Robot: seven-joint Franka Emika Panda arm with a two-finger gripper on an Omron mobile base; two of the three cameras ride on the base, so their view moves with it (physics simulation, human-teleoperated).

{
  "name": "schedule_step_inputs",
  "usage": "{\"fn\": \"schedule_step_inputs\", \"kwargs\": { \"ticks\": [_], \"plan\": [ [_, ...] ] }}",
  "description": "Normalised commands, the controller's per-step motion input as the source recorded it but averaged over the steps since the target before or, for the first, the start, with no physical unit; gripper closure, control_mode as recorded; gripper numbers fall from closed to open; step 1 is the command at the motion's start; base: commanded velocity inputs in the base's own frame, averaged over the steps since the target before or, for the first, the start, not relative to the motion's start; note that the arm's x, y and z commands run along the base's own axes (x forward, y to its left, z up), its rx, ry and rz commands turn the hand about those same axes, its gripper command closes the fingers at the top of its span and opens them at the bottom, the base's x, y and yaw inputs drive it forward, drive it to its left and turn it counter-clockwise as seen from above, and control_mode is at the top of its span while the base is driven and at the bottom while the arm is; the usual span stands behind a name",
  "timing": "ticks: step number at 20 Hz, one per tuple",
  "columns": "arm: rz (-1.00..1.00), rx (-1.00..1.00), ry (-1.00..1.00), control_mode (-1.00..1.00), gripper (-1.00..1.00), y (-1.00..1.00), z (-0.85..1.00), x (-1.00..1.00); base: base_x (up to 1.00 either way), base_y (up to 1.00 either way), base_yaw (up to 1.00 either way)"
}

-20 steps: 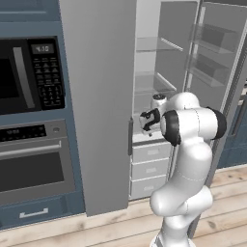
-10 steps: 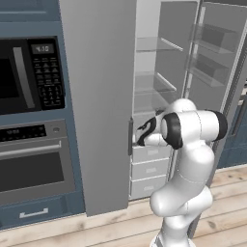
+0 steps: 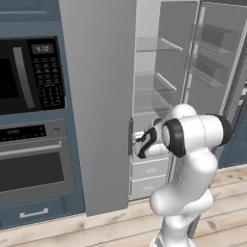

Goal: Place one of the steaks on the plate and the other in the bowl. Then place the bowl in the fridge.

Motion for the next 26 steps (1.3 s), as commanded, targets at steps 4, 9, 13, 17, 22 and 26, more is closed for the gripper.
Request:
{"fn": "schedule_step_inputs", "kwargs": {
  "ticks": [4,9,13,17,22,26],
  "plan": [
    [0.00,0.00,0.00,-1.00,-1.00,0.41,0.56,-0.12,0.00,0.00,0.00],
    [0.02,0.03,-0.01,-1.00,-1.00,0.21,0.08,0.05,0.00,0.00,0.00],
    [0.00,0.00,-0.04,-1.00,-1.00,0.00,-0.20,0.41,0.00,0.00,0.00],
    [0.00,0.00,-0.04,-1.00,-1.00,0.03,-0.37,0.39,0.00,0.00,0.00],
    [0.00,0.00,0.00,-1.00,-1.00,0.19,-0.41,0.33,0.00,0.00,0.00],
    [0.00,0.00,0.00,-1.00,-1.00,0.46,-0.16,0.42,0.00,0.00,0.00]
  ]
}}
